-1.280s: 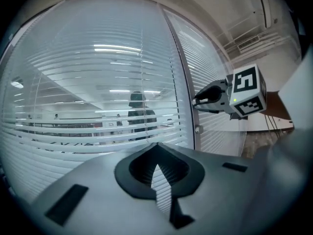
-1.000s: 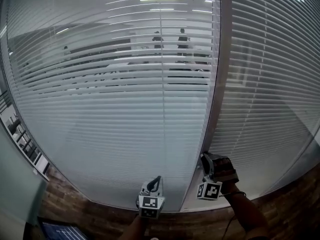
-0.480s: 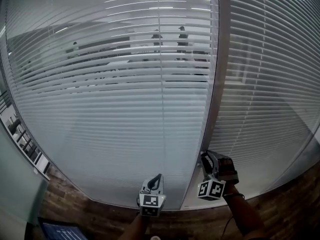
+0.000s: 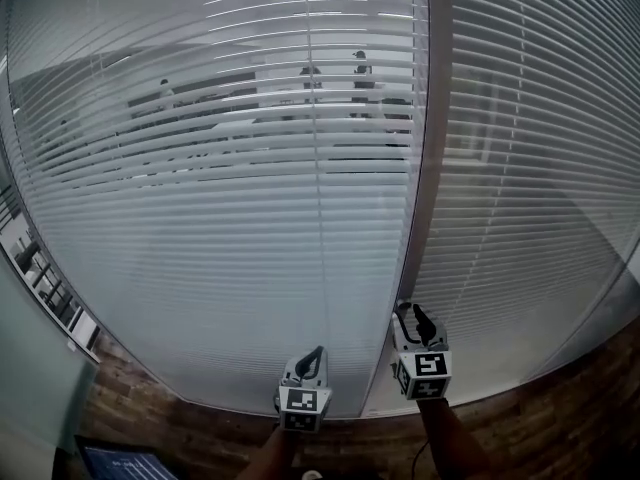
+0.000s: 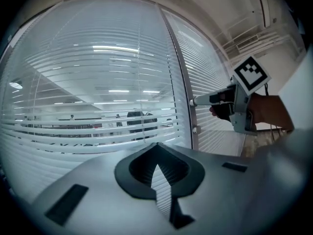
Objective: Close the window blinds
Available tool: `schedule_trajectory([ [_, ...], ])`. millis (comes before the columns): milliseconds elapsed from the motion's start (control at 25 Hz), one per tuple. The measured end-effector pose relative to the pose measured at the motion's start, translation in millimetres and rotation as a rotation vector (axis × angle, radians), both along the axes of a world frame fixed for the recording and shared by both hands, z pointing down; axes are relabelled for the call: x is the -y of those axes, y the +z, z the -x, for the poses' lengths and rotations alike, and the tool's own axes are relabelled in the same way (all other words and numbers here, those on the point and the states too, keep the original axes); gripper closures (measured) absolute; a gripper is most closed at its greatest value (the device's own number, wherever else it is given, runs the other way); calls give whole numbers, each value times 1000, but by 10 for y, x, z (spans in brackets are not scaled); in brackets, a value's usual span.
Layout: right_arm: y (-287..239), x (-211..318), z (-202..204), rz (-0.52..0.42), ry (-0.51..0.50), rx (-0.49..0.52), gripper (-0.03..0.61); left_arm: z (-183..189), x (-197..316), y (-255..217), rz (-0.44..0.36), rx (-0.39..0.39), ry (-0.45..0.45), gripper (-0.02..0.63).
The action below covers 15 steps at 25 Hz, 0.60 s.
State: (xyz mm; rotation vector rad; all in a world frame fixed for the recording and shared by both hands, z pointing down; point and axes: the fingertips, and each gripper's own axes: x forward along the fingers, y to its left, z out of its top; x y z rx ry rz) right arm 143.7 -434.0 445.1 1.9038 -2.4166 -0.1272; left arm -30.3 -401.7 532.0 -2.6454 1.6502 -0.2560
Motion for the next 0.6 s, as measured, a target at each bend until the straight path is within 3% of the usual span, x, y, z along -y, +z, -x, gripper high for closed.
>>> schedule_trajectory([
  [200, 29, 125, -95, 52, -4, 287, 418, -11, -29, 11, 3, -4, 4, 621],
  [280, 26, 134, -115, 50, -20, 371, 449, 9, -37, 17, 4, -5, 0, 621],
  [600, -4, 135, -123, 25, -1, 305, 454, 75, -36, 38, 15, -2, -13, 620],
])
